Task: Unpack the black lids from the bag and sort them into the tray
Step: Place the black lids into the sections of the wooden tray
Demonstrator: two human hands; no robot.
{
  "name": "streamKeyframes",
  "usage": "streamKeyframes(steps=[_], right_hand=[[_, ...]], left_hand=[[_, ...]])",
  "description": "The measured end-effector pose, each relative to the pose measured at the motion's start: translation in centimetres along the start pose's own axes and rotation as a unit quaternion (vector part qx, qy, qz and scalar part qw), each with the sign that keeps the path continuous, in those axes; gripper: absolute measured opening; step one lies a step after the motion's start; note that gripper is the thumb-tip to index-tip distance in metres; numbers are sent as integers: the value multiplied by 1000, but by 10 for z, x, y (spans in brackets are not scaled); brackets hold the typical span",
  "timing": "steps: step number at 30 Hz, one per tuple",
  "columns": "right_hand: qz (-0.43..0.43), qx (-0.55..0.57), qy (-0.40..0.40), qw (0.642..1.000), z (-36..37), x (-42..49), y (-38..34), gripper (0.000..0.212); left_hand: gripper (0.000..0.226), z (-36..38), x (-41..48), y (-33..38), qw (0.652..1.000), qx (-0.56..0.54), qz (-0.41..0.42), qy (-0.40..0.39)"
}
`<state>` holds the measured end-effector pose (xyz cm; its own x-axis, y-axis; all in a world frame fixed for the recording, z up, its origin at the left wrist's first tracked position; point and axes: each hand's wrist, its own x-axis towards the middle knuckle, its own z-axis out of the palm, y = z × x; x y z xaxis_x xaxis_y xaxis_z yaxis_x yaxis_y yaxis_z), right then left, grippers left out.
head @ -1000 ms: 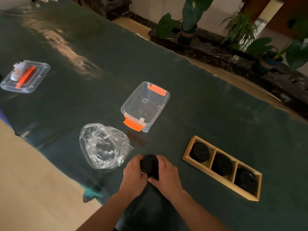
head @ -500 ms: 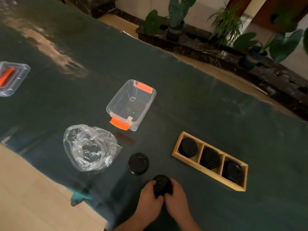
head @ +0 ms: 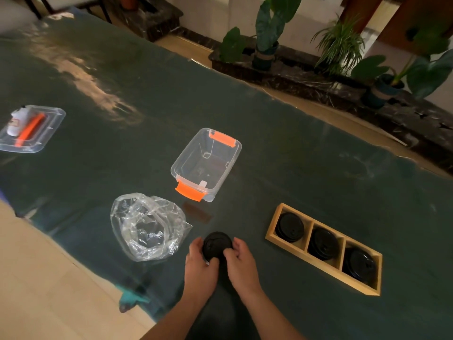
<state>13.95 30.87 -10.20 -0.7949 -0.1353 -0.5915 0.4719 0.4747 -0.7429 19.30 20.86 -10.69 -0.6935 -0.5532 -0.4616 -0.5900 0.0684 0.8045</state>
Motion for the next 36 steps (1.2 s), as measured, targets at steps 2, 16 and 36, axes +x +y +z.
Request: streamKeyframes(steps=[2,16,36], right_hand=[[8,0,-3,1000,2,4,2,52],[-95,-269,11,958,-3,27,17,61],[-13,62,81,995,-71,15,28,40]], left_hand=[[61,0,5,-2,1000,14,-4,-14],[50,-13,47,-26,991,128,18,-35],[27,39,56,32,966,139,78,-203]])
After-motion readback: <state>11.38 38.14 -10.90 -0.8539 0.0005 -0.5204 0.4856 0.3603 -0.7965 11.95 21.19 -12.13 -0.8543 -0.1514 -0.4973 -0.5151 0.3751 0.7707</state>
